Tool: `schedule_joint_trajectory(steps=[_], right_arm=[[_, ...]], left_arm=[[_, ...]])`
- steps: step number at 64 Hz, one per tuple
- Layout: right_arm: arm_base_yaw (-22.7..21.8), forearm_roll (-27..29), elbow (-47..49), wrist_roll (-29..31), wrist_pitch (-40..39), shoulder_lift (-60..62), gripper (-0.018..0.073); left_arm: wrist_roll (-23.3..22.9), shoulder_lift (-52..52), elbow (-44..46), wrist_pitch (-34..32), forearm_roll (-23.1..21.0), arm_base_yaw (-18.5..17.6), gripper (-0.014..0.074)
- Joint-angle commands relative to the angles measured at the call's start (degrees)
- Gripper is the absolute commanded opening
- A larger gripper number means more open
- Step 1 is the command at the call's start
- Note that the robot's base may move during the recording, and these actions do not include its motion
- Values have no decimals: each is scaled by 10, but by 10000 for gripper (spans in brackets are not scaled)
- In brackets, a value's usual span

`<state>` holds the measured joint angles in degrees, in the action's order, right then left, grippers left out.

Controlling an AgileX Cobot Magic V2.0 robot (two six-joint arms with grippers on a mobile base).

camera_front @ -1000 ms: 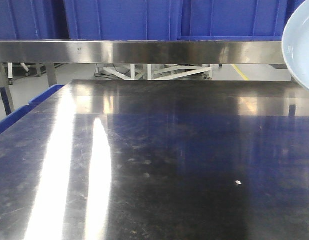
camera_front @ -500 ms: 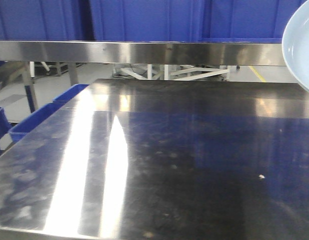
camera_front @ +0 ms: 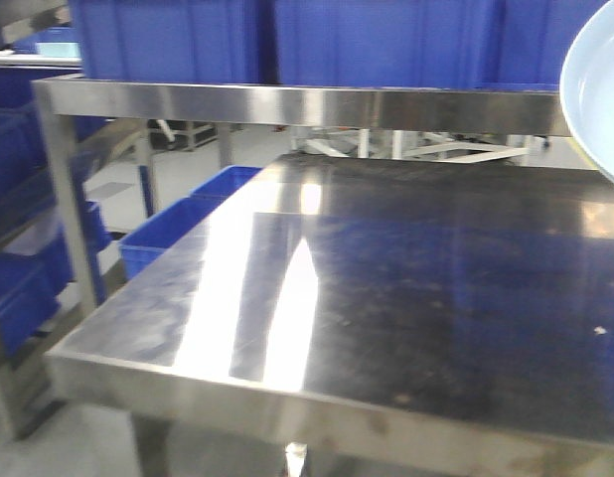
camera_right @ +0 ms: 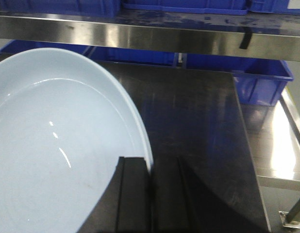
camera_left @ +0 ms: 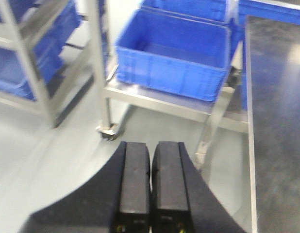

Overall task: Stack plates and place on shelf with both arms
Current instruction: 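Drive the base to the shelf of blue bins holding the plates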

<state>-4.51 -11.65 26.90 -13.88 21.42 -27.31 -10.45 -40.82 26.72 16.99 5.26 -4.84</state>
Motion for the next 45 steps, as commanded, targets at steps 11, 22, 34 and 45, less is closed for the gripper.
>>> schedule_joint_trajectory(steps=[11,22,34,45], right_arm=[[-2,-6,18,1,-58,1,25],[-2,-6,18,1,-58,1,25],[-2,-6,18,1,-58,1,25],[-2,-6,18,1,-58,1,25]], left_arm=[[-4,2,17,-46,1,0,87],[-4,2,17,-46,1,0,87],[-4,2,17,-46,1,0,87],[-4,2,17,-46,1,0,87]])
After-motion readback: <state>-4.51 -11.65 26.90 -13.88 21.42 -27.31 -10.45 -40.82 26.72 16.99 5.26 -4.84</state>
